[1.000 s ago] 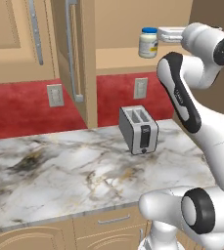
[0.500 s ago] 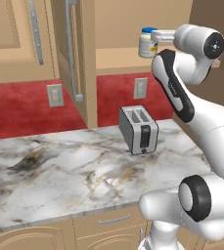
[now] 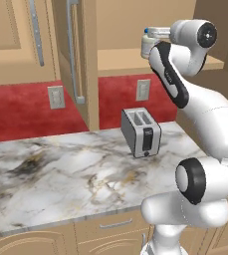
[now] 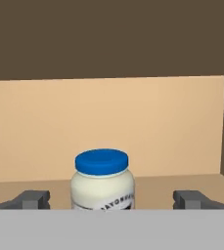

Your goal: Collect the turmeric, mayonnaise, and shaker from the cabinet and place them next to the stove.

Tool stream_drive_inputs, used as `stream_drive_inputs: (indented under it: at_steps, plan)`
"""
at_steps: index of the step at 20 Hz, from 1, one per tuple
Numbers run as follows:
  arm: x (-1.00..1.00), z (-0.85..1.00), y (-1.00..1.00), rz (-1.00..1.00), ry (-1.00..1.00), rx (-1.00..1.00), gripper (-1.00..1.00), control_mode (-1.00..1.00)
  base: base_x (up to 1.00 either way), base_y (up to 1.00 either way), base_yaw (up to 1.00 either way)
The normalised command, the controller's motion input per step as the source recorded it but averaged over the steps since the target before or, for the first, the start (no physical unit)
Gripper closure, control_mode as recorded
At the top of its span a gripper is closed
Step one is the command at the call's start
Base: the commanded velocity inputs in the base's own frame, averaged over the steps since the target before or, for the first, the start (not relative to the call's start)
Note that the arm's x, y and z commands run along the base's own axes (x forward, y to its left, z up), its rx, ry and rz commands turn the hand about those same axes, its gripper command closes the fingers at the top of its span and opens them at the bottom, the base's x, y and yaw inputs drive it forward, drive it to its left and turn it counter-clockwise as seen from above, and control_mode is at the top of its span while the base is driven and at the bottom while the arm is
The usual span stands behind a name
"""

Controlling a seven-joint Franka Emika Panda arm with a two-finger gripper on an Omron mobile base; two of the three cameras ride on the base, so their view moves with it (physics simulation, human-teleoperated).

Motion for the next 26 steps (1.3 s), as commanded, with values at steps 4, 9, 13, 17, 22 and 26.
stream_drive_inputs:
  at_steps: [4,9,13,17,22,26]
  plan:
    - [0.34,0.0,0.01,0.0,0.01,0.0,-1.0,-1.0,0.0,0.0,0.0]
    - [0.21,0.0,0.01,0.0,0.0,0.0,-1.0,-1.0,0.0,0.0,0.0]
    - [0.18,-0.01,0.03,0.0,0.0,0.0,-1.0,-1.0,0.0,0.0,0.0]
    - [0.18,-0.05,0.04,0.0,0.0,0.0,-1.0,-1.0,0.0,0.0,0.0]
    - [0.19,-0.07,0.01,0.0,0.0,0.0,-1.0,-1.0,0.0,0.0,0.0]
    - [0.2,-0.09,0.04,0.0,0.01,0.0,-1.0,-1.0,0.0,0.0,0.0]
